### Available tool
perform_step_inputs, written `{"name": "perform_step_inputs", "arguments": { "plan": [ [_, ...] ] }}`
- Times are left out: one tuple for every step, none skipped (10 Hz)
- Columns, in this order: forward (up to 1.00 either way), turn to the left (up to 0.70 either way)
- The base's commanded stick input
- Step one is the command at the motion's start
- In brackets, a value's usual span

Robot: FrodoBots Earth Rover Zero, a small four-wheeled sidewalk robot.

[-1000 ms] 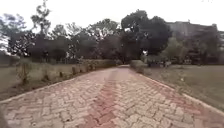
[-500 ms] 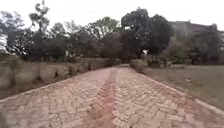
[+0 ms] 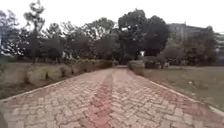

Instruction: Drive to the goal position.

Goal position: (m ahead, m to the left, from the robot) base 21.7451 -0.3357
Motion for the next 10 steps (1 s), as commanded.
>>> {"name": "perform_step_inputs", "arguments": {
  "plan": [
    [0.70, 0.00],
    [0.70, 0.00],
    [0.70, 0.00],
    [0.70, 0.00],
    [0.70, 0.00],
    [0.70, 0.00],
    [0.70, 0.00],
    [0.70, 0.00],
    [0.70, 0.00],
    [0.70, 0.09]
  ]
}}
